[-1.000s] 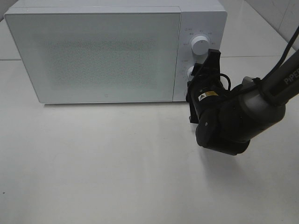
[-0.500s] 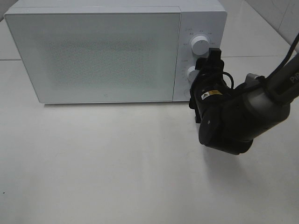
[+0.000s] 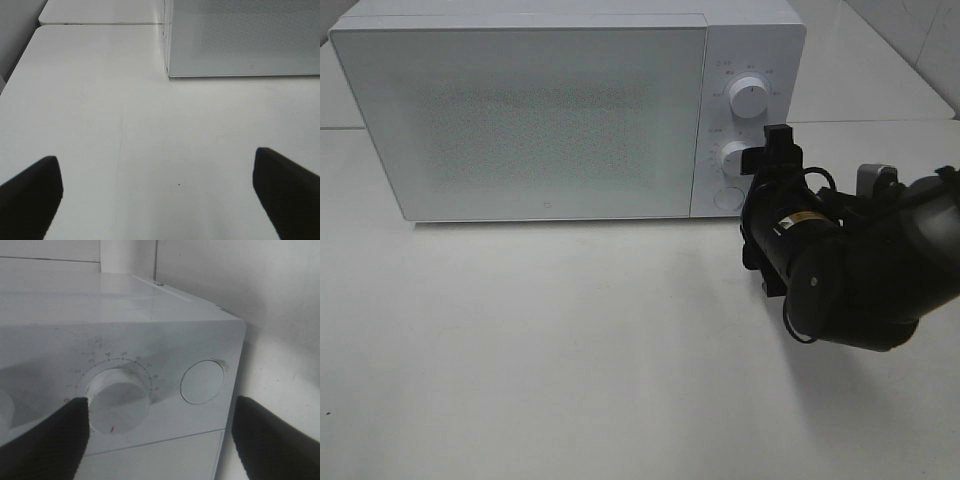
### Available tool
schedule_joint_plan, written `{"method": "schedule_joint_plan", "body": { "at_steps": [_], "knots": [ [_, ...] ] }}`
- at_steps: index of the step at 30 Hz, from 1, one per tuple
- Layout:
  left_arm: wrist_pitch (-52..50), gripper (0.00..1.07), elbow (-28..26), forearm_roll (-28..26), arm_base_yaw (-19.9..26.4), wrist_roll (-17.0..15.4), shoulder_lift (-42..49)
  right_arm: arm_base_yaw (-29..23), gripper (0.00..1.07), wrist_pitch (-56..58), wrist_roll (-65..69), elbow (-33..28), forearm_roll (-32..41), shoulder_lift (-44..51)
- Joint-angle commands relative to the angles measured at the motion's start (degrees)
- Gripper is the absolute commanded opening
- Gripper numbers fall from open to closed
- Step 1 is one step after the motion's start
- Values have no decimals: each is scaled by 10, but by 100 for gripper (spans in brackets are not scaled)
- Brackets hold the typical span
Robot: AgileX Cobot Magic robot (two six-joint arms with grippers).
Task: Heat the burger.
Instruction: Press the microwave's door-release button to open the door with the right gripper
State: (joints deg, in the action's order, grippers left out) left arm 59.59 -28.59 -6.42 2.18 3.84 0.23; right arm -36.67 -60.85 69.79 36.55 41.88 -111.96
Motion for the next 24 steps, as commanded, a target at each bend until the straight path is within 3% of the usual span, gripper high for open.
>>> {"method": "schedule_joint_plan", "body": {
  "at_steps": [1,7,11,17,19,20,24],
  "knots": [
    [-1,98,2,-2,1,2,15,0,76,15,-70,-26,-15,38],
    [-1,98,2,-2,1,2,15,22,76,103,-215,-65,-57,115],
    [-1,98,2,-2,1,2,15,76,76,250,-346,-64,-154,172],
    [-1,98,2,-2,1,2,15,132,75,418,-433,-61,-251,226],
    [-1,98,2,-2,1,2,15,160,75,531,-478,-44,-296,247],
    [-1,98,2,-2,1,2,15,160,75,531,-478,-44,-296,247],
    [-1,98,2,-2,1,2,15,173,74,717,-545,19,-376,266]
  ]
}}
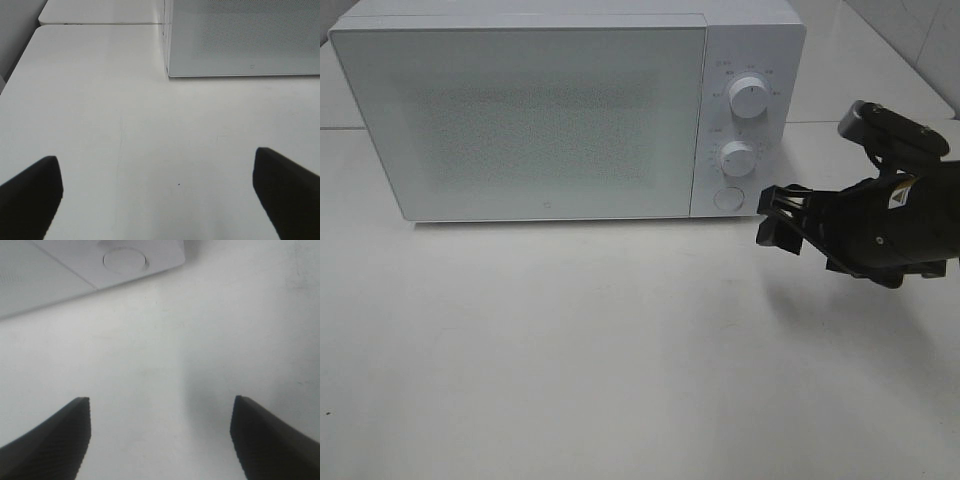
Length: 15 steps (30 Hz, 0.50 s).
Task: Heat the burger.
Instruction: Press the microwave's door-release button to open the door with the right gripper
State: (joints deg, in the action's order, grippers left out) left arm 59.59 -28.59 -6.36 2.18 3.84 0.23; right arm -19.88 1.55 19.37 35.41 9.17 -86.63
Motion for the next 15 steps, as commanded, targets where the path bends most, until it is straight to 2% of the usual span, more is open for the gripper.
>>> {"method": "schedule_joint_plan", "body": {
  "at_steps": [1,6,15],
  "knots": [
    [-1,98,2,-2,1,2,15,5,74,124,-46,41,-58,14],
    [-1,98,2,-2,1,2,15,5,74,236,-55,83,-92,27],
    [-1,98,2,-2,1,2,15,3,74,322,-92,90,-88,91]
  ]
}}
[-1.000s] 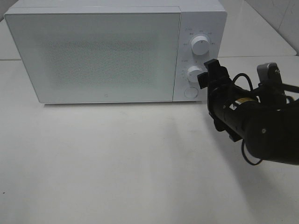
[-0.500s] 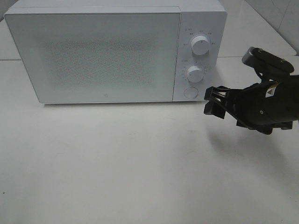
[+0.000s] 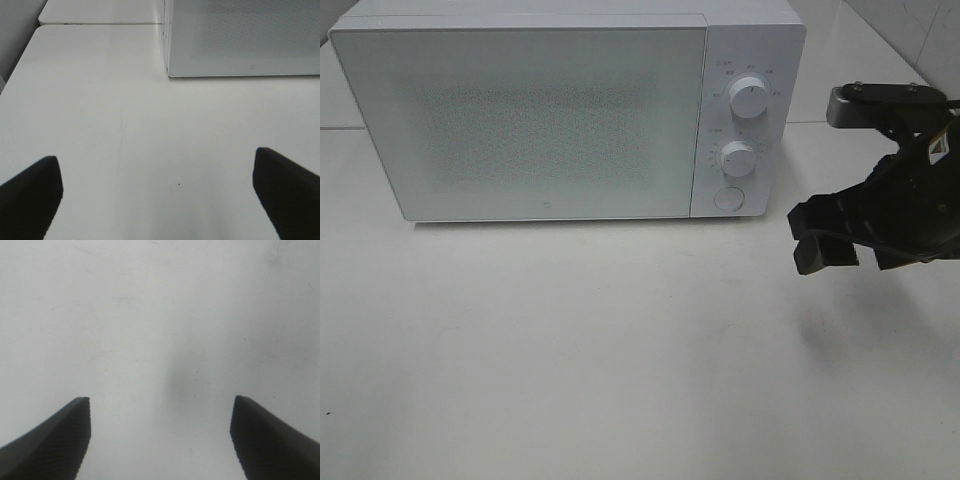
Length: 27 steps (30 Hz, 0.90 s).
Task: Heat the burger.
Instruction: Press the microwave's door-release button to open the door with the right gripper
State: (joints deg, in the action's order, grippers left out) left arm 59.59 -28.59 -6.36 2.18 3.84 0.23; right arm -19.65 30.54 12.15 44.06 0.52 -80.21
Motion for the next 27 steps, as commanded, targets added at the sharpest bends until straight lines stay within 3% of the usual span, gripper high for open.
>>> {"method": "schedule_joint_plan", "body": {
  "at_steps": [1,17,27],
  "knots": [
    [-1,98,2,-2,1,2,15,1,74,52,-25,3,-2,52],
    [-1,98,2,-2,1,2,15,1,74,219,-92,3,-5,254],
    [-1,98,2,-2,1,2,15,1,74,276,-104,3,-5,443]
  ]
}}
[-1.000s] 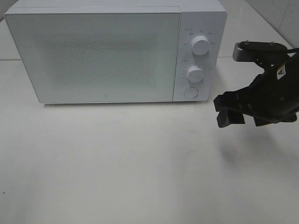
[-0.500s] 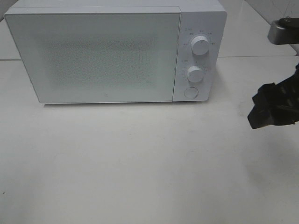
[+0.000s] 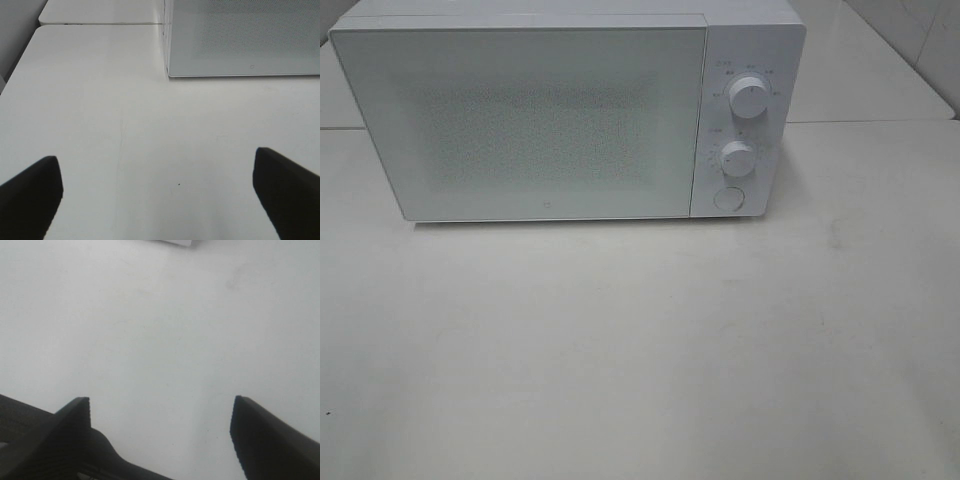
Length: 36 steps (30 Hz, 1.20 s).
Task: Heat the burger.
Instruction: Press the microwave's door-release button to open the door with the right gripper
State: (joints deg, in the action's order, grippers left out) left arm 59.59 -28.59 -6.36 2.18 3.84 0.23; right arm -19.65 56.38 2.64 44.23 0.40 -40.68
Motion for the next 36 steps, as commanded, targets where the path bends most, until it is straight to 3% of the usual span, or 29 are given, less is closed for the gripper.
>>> {"method": "schedule_joint_plan", "body": {
  "at_steps": [1,4,6,15,22,29,36],
  "knots": [
    [-1,98,2,-2,1,2,15,1,74,23,-9,-6,-4,83],
    [-1,98,2,-2,1,2,15,1,74,24,-9,-11,-4,99],
    [-1,98,2,-2,1,2,15,1,74,27,-9,-52,-25,178],
    [-1,98,2,-2,1,2,15,2,74,29,-6,-153,-62,304],
    [-1,98,2,-2,1,2,15,32,74,29,4,-152,-65,335],
    [-1,98,2,-2,1,2,15,131,74,30,4,-152,-60,386],
    [-1,98,2,-2,1,2,15,136,74,30,3,-152,-59,425]
  ]
}}
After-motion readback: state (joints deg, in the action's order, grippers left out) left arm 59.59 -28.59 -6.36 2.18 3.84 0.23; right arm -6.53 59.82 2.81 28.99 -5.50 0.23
